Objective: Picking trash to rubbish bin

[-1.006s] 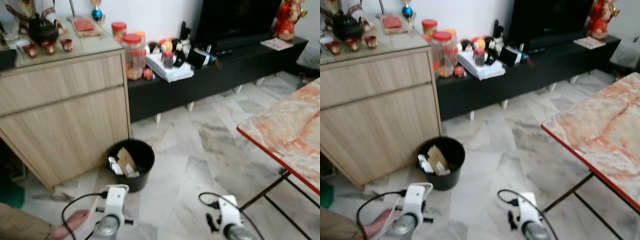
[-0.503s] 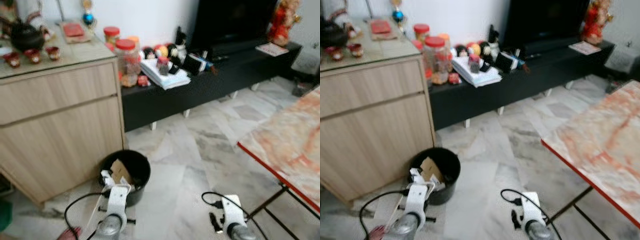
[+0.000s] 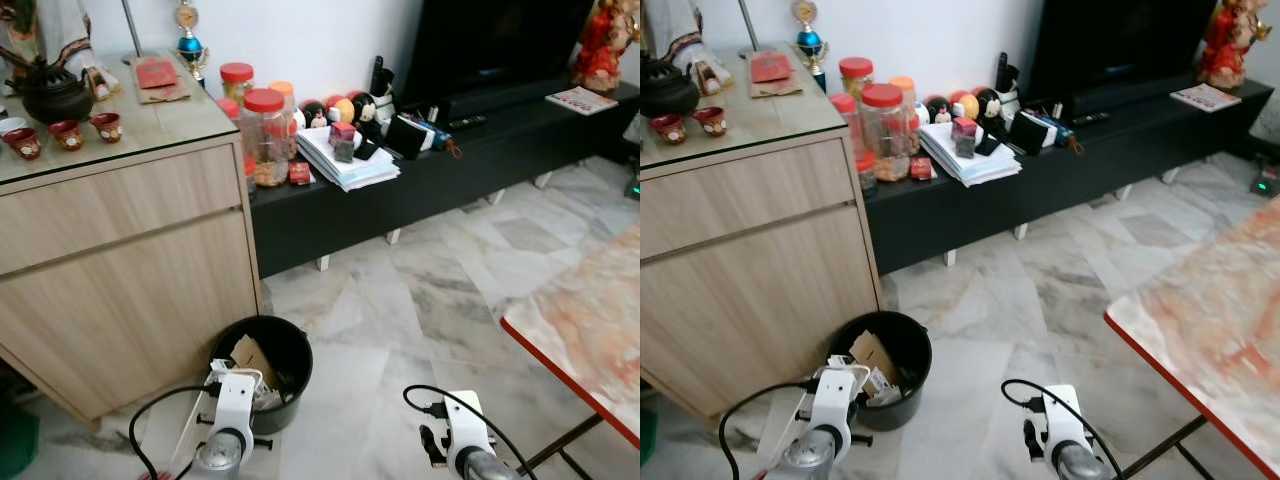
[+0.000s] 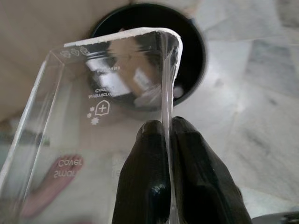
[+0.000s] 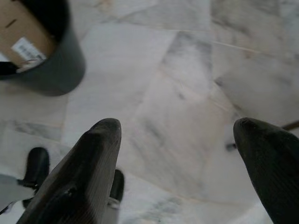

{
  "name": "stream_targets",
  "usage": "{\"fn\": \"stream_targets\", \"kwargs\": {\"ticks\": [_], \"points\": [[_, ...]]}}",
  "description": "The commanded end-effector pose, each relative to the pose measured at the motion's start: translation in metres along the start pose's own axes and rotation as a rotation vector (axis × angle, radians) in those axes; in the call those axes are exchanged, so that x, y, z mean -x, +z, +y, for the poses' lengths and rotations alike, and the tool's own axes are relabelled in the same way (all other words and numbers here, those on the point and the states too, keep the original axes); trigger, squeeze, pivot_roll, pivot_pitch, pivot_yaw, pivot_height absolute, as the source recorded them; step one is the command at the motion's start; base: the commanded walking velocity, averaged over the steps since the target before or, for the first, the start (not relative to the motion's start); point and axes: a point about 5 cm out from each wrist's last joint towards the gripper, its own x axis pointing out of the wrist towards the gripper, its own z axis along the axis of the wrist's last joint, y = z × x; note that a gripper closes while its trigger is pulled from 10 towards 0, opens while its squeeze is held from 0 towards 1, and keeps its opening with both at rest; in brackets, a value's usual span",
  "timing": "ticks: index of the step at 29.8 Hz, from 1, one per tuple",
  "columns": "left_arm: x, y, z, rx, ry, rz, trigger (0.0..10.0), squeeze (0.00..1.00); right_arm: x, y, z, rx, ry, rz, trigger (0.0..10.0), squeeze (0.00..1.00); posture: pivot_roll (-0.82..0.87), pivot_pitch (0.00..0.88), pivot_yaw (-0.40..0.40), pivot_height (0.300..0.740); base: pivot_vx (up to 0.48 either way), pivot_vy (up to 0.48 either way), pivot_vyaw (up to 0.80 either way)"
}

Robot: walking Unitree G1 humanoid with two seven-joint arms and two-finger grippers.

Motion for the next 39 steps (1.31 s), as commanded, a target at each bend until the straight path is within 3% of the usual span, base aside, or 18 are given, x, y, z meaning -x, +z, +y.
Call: {"fn": "stream_targets", "kwargs": {"ticks": [1,6,16,20,27,35,39], "points": [[0.001,-0.003,0.0,-0.003,0.001,0.008,10.0,0.0,-0.001,0.006,0.001,0.016,0.006,-0.015,10.0,0.0,0.05,0.076,-0.083,0.74,0.379,0.0,0.0],[0.001,-0.003,-0.001,-0.003,-0.002,0.01,10.0,0.0,-0.001,0.007,0.0,-0.015,-0.005,-0.019,10.0,0.0,0.05,0.079,-0.084,0.74,0.379,0.0,0.48],[0.001,-0.003,-0.001,-0.005,-0.004,0.011,10.0,0.0,-0.001,0.008,0.001,0.031,0.002,-0.021,10.0,0.0,0.04,0.079,-0.085,0.74,0.38,0.0,0.12],[0.001,-0.003,-0.001,-0.007,-0.005,0.011,10.0,0.0,-0.001,0.008,0.001,0.024,0.001,-0.023,10.0,0.0,0.04,0.079,-0.085,0.74,0.379,0.0,0.8],[0.001,-0.003,-0.002,-0.01,-0.005,0.011,10.0,0.0,-0.002,0.013,0.001,0.01,0.003,-0.04,10.0,0.0,0.04,0.078,-0.085,0.74,0.381,0.0,0.0],[-0.001,0.003,-0.004,-0.019,-0.021,-0.01,10.0,0.0,-0.005,0.029,0.023,0.122,0.145,-0.07,10.0,0.0,0.04,0.079,-0.086,0.74,0.349,0.0,0.0],[-0.004,0.016,-0.011,-0.076,-0.078,-0.048,10.0,0.0,-0.007,0.052,0.03,0.133,0.172,-0.133,10.0,0.0,0.04,0.08,-0.093,0.74,0.0,0.0,0.0]]}}
